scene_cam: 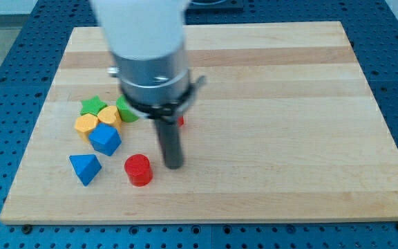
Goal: Slide the red star to the bottom right side of the green circle
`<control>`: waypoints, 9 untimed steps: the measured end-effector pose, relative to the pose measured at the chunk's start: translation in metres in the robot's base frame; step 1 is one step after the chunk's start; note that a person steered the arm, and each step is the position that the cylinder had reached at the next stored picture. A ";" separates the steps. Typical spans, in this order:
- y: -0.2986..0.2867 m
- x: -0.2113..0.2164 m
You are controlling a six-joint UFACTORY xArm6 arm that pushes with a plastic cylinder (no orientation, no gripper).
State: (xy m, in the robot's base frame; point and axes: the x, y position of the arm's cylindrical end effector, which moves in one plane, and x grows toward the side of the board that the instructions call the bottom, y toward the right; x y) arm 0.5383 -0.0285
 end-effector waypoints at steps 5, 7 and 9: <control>-0.038 -0.068; -0.077 -0.073; -0.044 -0.042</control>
State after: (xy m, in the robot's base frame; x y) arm 0.4966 -0.0720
